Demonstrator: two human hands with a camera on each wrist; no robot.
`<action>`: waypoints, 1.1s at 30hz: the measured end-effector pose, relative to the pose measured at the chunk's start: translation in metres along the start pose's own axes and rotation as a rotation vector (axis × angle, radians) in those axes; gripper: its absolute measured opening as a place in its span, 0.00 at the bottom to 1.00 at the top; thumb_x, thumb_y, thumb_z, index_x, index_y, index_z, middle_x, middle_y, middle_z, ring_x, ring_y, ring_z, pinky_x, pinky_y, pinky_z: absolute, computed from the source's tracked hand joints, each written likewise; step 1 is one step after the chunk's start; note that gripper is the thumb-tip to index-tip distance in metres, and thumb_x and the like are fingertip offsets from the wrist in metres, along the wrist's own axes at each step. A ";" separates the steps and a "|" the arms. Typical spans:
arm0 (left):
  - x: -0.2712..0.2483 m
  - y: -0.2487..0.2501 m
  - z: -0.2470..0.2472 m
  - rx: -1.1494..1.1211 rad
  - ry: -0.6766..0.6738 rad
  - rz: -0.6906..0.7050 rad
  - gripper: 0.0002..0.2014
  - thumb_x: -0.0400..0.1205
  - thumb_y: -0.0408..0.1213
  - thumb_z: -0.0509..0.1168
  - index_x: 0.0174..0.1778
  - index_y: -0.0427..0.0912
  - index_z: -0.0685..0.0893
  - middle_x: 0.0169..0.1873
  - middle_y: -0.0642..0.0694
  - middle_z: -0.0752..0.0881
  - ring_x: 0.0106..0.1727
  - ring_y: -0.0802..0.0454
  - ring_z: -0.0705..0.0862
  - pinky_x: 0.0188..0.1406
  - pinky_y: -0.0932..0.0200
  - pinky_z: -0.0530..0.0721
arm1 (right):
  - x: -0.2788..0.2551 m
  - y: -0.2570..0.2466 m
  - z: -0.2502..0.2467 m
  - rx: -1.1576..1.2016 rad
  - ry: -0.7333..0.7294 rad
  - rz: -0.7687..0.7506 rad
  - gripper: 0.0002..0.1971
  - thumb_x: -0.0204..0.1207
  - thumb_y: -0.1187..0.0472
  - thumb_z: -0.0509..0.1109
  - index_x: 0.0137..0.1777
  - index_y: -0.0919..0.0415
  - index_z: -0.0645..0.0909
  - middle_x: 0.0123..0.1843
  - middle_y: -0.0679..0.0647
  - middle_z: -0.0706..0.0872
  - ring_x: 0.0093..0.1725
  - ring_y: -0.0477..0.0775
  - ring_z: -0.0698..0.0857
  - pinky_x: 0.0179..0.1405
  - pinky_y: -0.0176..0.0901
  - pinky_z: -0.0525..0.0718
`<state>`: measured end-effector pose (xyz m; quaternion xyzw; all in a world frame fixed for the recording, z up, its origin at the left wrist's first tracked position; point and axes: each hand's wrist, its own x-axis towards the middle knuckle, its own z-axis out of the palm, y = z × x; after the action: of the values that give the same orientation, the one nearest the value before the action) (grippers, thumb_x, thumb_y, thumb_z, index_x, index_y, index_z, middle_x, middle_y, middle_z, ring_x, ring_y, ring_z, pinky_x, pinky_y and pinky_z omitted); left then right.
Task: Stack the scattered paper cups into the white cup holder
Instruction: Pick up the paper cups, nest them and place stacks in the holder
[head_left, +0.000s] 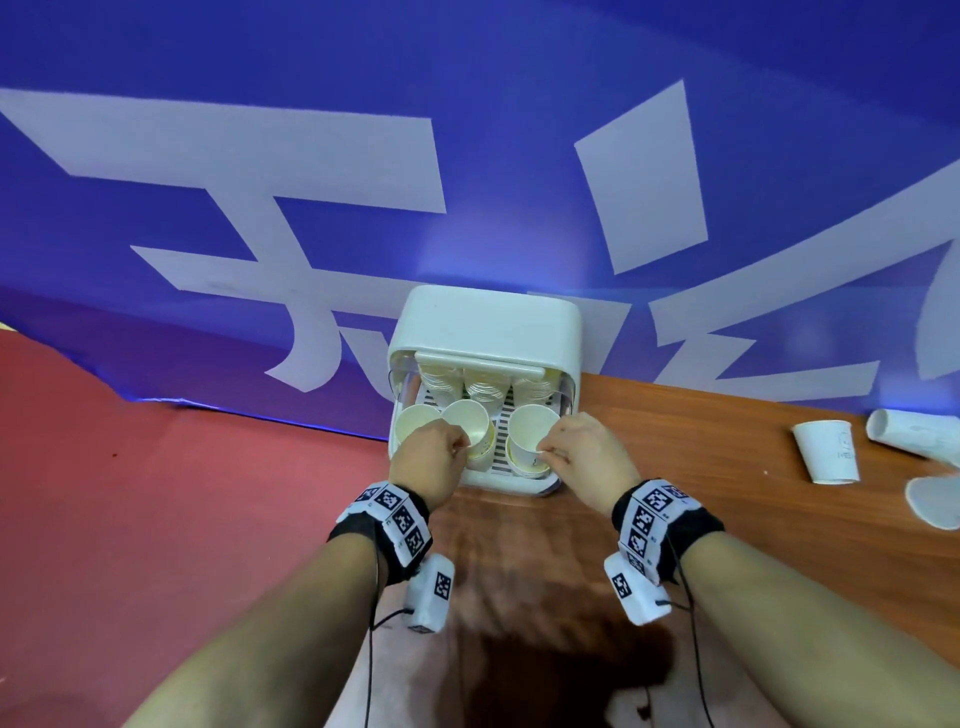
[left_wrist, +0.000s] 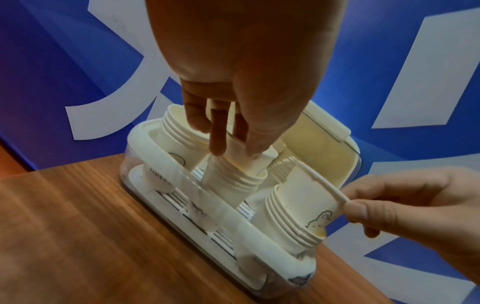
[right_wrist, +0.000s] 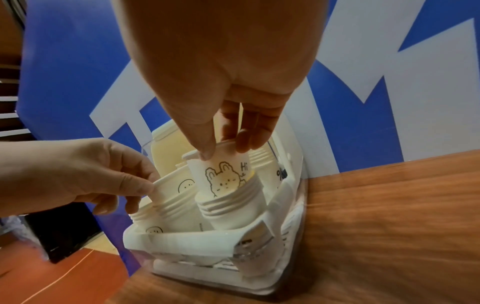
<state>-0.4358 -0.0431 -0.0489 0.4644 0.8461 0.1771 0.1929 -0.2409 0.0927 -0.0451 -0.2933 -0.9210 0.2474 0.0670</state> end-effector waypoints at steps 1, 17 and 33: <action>0.002 0.000 0.003 0.016 -0.019 -0.009 0.06 0.81 0.40 0.65 0.47 0.44 0.87 0.47 0.48 0.84 0.49 0.48 0.82 0.45 0.53 0.81 | 0.001 0.003 0.004 -0.008 -0.034 0.003 0.06 0.79 0.55 0.71 0.50 0.52 0.89 0.48 0.46 0.86 0.54 0.52 0.78 0.50 0.48 0.82; -0.003 0.012 0.016 0.078 -0.090 -0.020 0.12 0.81 0.40 0.63 0.59 0.44 0.85 0.58 0.47 0.82 0.53 0.46 0.84 0.50 0.49 0.83 | -0.004 0.010 0.021 0.003 -0.167 0.085 0.14 0.81 0.57 0.64 0.64 0.49 0.83 0.63 0.42 0.81 0.64 0.48 0.75 0.61 0.49 0.80; -0.028 0.178 0.027 0.137 -0.019 0.244 0.10 0.81 0.38 0.60 0.53 0.44 0.84 0.52 0.47 0.84 0.53 0.45 0.83 0.47 0.53 0.81 | -0.121 0.085 -0.102 0.081 0.043 0.210 0.15 0.81 0.59 0.63 0.65 0.48 0.81 0.61 0.43 0.80 0.62 0.47 0.77 0.62 0.47 0.79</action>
<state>-0.2810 0.0261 0.0175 0.5774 0.7917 0.1367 0.1455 -0.0713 0.1259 0.0039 -0.3904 -0.8728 0.2838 0.0720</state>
